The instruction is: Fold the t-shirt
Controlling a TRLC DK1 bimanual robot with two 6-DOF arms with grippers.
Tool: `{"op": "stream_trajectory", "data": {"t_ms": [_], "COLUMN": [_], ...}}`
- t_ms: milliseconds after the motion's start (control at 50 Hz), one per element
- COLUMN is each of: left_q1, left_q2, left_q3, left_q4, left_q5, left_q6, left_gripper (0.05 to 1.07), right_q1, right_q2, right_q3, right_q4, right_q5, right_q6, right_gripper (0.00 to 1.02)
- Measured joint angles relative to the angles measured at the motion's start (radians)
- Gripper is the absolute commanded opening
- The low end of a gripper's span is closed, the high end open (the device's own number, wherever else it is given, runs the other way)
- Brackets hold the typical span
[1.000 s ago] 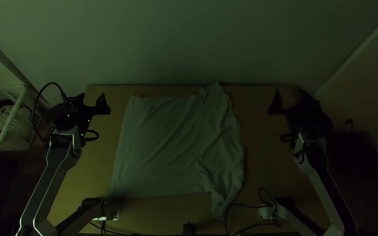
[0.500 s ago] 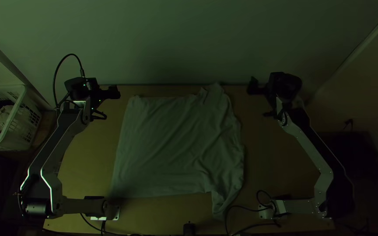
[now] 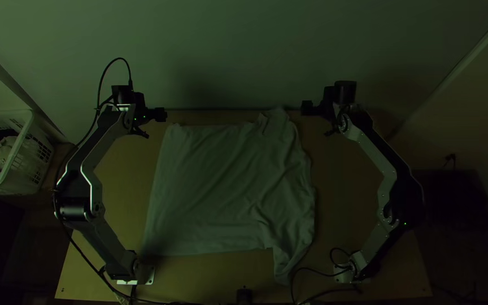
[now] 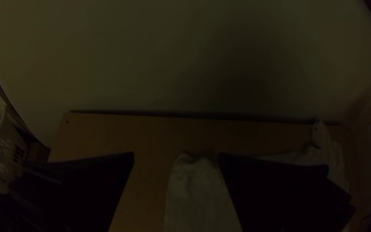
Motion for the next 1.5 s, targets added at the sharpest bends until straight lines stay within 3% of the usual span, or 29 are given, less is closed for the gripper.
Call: {"op": "stream_trajectory", "data": {"t_ms": [160,400,660,1060,1140,1220,1260,1500], "left_q1": [0.002,0.008,0.015,0.005,0.0,-0.006,-0.01,-0.028], "left_q2": [0.13,0.3,0.405,0.449,0.45,0.45,0.45,0.451], "left_q3": [0.111,0.266,0.367,0.407,0.408,0.408,0.408,0.409], "left_q4": [-0.065,-0.176,-0.229,-0.285,-0.294,-0.296,-0.295,-0.275], "left_q5": [0.0,0.0,0.0,0.0,0.0,0.0,0.0,0.003], "left_q6": [0.0,-0.003,-0.003,-0.003,-0.003,-0.003,-0.003,-0.005], "left_gripper": [0.89,0.89,0.89,0.89,0.71,0.35,0.1,0.08], "right_q1": [0.0,0.006,0.014,0.043,0.051,0.06,0.061,0.071], "right_q2": [0.122,0.214,0.385,0.463,0.467,0.477,0.482,0.52], "right_q3": [0.124,0.207,0.513,0.537,0.539,0.543,0.543,0.549], "right_q4": [-0.108,-0.185,-0.489,-0.524,-0.524,-0.524,-0.524,-0.525], "right_q5": [-0.018,-0.023,-0.029,-0.029,-0.029,-0.029,-0.029,-0.029], "right_q6": [0.028,0.09,0.134,0.134,0.134,0.134,0.134,0.151], "right_gripper": [0.99,0.99,0.99,0.99,0.99,0.99,0.98,0.93]}}
